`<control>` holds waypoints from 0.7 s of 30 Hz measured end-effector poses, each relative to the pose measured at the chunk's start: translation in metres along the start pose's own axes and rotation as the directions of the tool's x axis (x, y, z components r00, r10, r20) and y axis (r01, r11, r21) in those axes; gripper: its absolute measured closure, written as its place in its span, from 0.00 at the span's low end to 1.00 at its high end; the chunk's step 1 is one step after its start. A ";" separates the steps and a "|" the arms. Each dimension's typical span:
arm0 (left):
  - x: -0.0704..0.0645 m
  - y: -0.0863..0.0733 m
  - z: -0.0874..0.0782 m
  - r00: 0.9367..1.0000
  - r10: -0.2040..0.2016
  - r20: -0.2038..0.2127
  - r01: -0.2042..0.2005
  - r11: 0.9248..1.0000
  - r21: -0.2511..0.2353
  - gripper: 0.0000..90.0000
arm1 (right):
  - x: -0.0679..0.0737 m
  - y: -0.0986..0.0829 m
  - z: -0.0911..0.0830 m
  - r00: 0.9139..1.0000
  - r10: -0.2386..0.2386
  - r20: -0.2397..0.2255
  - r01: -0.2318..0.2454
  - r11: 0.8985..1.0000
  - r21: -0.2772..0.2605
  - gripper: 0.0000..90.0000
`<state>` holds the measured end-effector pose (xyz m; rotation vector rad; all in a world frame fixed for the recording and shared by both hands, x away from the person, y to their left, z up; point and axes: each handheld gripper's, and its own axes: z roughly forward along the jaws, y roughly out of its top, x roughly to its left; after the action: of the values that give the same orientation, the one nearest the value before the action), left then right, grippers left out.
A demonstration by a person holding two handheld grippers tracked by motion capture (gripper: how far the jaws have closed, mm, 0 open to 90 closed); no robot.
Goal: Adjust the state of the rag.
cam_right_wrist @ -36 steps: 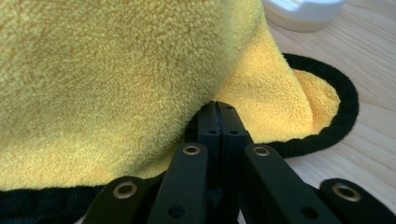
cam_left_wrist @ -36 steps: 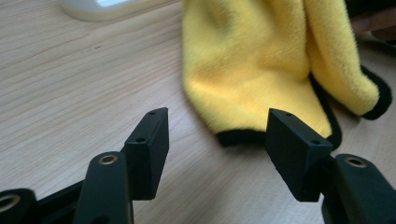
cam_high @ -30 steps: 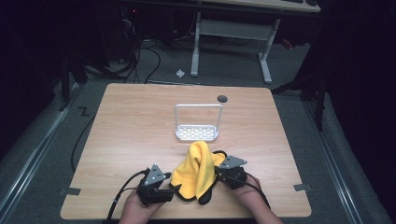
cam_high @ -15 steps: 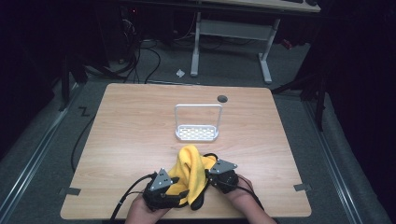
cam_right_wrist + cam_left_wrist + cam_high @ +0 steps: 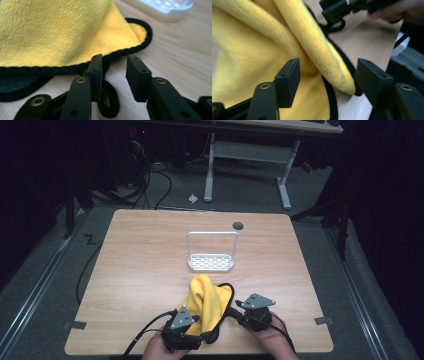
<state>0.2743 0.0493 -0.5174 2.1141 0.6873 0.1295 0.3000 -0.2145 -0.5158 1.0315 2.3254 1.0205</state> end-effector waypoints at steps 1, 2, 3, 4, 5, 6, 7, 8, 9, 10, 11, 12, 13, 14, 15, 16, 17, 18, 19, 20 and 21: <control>0.000 -0.001 0.003 1.000 0.000 -0.002 0.000 1.000 0.019 0.47 | 0.001 0.000 0.002 1.000 0.000 -0.002 0.000 1.000 0.006 0.72; 0.000 -0.001 0.005 1.000 -0.005 -0.004 0.005 1.000 0.029 0.53 | 0.003 0.000 0.005 1.000 0.003 -0.008 -0.003 1.000 0.014 0.72; 0.001 -0.001 0.006 1.000 -0.015 -0.003 0.015 0.999 0.031 0.61 | 0.004 0.001 0.007 1.000 0.009 -0.019 -0.008 1.000 0.021 0.71; 0.002 -0.001 0.006 1.000 -0.022 -0.003 0.022 0.999 0.028 0.68 | 0.005 0.000 0.010 1.000 0.007 -0.024 -0.006 1.000 0.028 0.71; 0.003 0.000 0.006 1.000 -0.029 -0.013 0.029 0.999 0.021 0.75 | 0.006 0.000 0.012 1.000 0.004 -0.028 -0.003 0.999 0.035 0.71; 0.004 0.000 0.004 0.999 -0.031 -0.020 0.031 0.999 0.012 0.82 | 0.007 0.000 0.014 1.000 -0.001 -0.031 0.002 0.999 0.046 0.71; 0.006 0.000 0.001 0.999 -0.032 -0.028 0.032 0.999 0.000 0.86 | 0.009 -0.001 0.015 0.999 -0.004 -0.032 0.006 0.999 0.048 0.71; 0.008 0.001 -0.002 0.999 -0.035 -0.040 0.035 0.999 -0.012 0.89 | 0.009 -0.001 0.016 0.999 -0.006 -0.033 0.007 0.999 0.048 0.71; 0.010 0.001 -0.006 0.998 -0.036 -0.050 0.035 0.999 -0.023 0.91 | 0.009 -0.001 0.016 0.999 -0.003 -0.038 0.005 0.999 0.047 0.72; 0.013 0.001 -0.010 0.997 -0.040 -0.062 0.038 0.999 -0.038 0.92 | 0.009 -0.001 0.017 0.999 0.003 -0.041 -0.001 0.999 0.051 0.72; 0.015 0.001 -0.013 0.996 -0.043 -0.072 0.039 0.998 -0.047 0.93 | 0.008 -0.001 0.017 0.999 0.008 -0.046 -0.006 0.999 0.052 0.73; 0.017 0.002 -0.016 0.996 -0.049 -0.079 0.045 0.997 -0.056 0.93 | 0.008 -0.001 0.017 0.999 0.011 -0.051 -0.009 0.999 0.050 0.74; 0.021 0.002 -0.020 0.994 -0.058 -0.090 0.051 0.996 -0.071 0.94 | 0.007 -0.001 0.017 0.998 0.009 -0.055 -0.007 0.999 0.049 0.74; 0.023 0.002 -0.023 0.993 -0.063 -0.098 0.055 0.995 -0.080 0.94 | 0.006 -0.001 0.018 0.998 0.014 -0.060 -0.011 0.999 0.050 0.74; 0.027 0.003 -0.028 0.991 -0.075 -0.110 0.064 0.993 -0.097 0.94 | 0.006 -0.002 0.018 0.998 0.021 -0.061 -0.018 0.999 0.050 0.74; 0.031 0.003 -0.032 0.990 -0.084 -0.116 0.072 0.992 -0.107 0.94 | 0.006 -0.002 0.018 0.997 0.024 -0.067 -0.021 0.999 0.050 0.75; 0.034 0.003 -0.035 0.988 -0.094 -0.122 0.080 0.990 -0.115 0.94 | 0.006 -0.002 0.018 0.997 0.023 -0.070 -0.019 0.999 0.051 0.76; 0.038 0.003 -0.039 0.986 -0.104 -0.132 0.087 0.989 -0.123 0.94 | 0.006 -0.002 0.018 0.997 0.022 -0.072 -0.018 0.999 0.051 0.76; 0.042 0.002 -0.043 0.983 -0.115 -0.141 0.096 0.986 -0.136 0.94 | 0.006 -0.002 0.018 0.997 0.021 -0.074 -0.017 0.999 0.051 0.76; 0.046 0.002 -0.047 0.980 -0.132 -0.149 0.109 0.983 -0.148 0.94 | 0.006 -0.002 0.018 0.997 0.020 -0.074 -0.016 0.999 0.051 0.77; 0.050 0.001 -0.051 0.977 -0.142 -0.159 0.117 0.981 -0.156 0.94 | 0.006 -0.002 0.018 0.997 0.021 -0.075 -0.017 0.999 0.051 0.77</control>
<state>0.3001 0.1118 -0.4938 1.9273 0.8877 0.2814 0.3063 -0.2026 -0.5293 1.0529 2.4173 1.0297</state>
